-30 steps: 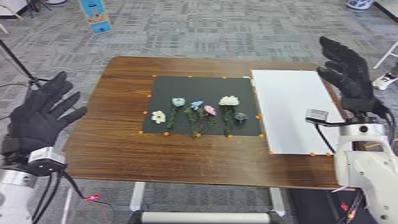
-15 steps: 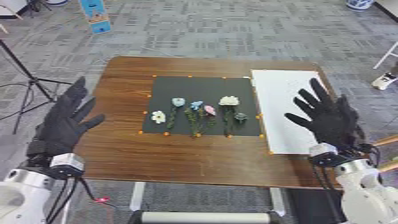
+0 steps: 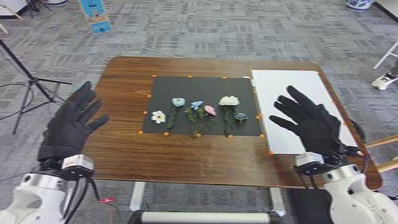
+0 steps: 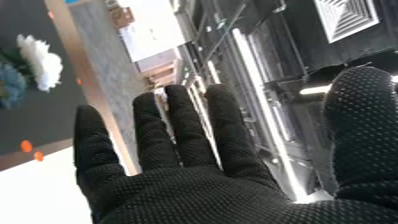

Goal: Arrange flowers

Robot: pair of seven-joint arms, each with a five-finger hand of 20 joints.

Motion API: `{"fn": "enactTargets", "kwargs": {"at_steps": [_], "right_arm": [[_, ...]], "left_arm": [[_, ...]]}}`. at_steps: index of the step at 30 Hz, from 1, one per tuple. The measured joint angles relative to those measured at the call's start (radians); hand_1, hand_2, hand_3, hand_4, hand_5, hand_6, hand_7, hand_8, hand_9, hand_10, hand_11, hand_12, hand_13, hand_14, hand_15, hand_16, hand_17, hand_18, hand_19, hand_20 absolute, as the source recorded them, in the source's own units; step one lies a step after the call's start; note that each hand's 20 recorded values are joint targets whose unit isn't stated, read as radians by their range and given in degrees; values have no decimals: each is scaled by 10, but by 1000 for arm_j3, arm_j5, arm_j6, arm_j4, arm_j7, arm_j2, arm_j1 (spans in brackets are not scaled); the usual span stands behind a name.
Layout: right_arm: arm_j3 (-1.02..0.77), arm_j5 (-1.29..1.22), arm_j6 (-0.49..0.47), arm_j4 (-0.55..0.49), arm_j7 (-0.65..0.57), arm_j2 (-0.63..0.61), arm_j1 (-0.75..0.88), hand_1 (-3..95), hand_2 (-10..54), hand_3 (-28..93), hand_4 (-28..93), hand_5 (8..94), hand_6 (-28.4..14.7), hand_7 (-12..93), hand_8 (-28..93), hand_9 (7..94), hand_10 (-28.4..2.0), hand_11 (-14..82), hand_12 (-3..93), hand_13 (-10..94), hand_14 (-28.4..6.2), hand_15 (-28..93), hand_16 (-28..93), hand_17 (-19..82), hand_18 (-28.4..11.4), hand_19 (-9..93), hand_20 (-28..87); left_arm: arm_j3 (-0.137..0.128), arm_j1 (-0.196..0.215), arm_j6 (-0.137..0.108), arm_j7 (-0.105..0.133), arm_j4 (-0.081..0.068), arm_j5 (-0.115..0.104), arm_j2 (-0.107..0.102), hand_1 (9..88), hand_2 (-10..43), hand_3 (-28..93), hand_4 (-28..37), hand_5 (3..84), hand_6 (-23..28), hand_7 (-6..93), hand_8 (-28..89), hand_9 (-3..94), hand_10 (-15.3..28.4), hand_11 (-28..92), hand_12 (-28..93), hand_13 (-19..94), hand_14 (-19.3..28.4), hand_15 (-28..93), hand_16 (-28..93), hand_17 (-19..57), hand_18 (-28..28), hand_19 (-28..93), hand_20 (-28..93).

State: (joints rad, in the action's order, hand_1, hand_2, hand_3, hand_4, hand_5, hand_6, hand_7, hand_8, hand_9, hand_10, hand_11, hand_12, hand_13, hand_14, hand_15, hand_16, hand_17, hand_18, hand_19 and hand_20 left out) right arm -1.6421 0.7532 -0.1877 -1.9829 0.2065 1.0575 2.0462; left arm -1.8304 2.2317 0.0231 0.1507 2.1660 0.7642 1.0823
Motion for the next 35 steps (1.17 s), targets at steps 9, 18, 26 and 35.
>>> {"fn": "enactTargets", "kwargs": {"at_steps": [9, 18, 26, 35], "right_arm": [[16, 82, 23, 0, 21, 26, 4, 134, -32, 793, -234, 292, -35, 52, -57, 295, -133, 14, 204, 202, -115, -24, 391, -37, -232, 367, 117], [34, -60, -3, 16, -8, 39, -8, 131, -29, 799, -233, 318, -36, 61, -60, 320, -136, 21, 212, 215, -117, 23, 368, -26, -231, 369, 129], [44, -196, -57, 40, -20, 54, -32, 134, -31, 803, -232, 324, -34, 65, -62, 330, -132, 24, 211, 216, -116, 30, 356, -26, -229, 362, 131], [38, -130, -34, 34, -16, 42, -30, 140, -35, 808, -232, 333, -32, 74, -63, 337, -132, 27, 213, 227, -119, 46, 352, -18, -227, 365, 138]], "left_arm": [[-16, -7, 56, -70, -9, -13, 11, 252, -94, 626, -283, 194, 3, 145, -80, 151, 75, 38, 222, 126, 118, 9, 99, -135, 232, 374, 49], [14, -3, -1, -28, -5, -16, 11, 247, -95, 642, -283, 209, 8, 155, -85, 163, 79, 71, 211, 137, 112, 43, 92, -129, 219, 378, 67], [2, -4, -5, -29, -1, -24, 15, 245, -95, 650, -283, 224, 9, 164, -90, 174, 84, 91, 195, 150, 117, 71, 82, -122, 215, 382, 73], [27, -14, -18, -25, -11, -27, 12, 239, -95, 658, -283, 226, 9, 163, -91, 178, 86, 100, 186, 152, 117, 81, 73, -123, 215, 383, 78]]}}
